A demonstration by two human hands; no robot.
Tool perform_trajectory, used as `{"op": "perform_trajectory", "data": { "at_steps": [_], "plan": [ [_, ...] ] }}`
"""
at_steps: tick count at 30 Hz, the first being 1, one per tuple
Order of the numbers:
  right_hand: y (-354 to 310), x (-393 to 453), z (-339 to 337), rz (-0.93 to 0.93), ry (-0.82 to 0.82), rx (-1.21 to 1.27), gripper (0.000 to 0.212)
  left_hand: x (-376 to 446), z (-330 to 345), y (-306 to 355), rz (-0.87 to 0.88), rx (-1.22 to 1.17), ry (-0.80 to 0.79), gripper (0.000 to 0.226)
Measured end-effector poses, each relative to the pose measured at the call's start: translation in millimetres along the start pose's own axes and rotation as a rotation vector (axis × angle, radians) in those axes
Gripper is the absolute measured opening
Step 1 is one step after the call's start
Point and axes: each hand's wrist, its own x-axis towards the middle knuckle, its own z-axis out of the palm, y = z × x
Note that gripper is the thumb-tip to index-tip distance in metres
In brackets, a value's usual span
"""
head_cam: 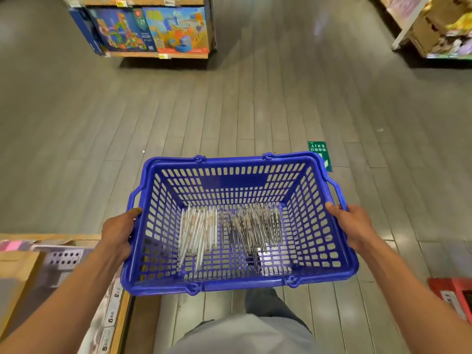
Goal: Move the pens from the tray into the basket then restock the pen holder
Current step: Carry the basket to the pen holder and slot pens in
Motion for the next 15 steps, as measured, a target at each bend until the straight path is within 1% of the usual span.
{"op": "perform_trajectory", "data": {
  "at_steps": [6, 10, 15],
  "plan": [
    [-115.1, 106.7, 43.3, -0.031, -0.057, -0.078, 0.022, 59.5, 54.5, 78.9, -0.046, -0.09, 0.038, 0.022],
    [-192.5, 165.5, 85.4, -0.079, -0.105, -0.156, 0.021, 98.2, 68.9, 119.5, -0.109, -0.194, 0.068, 0.027],
    [-278.9, 233.6, 163.5, -0.128, -0.172, -0.229, 0.022, 163.5, 73.8, 171.2, -0.133, -0.268, 0.125, 0.032]
  ]
}}
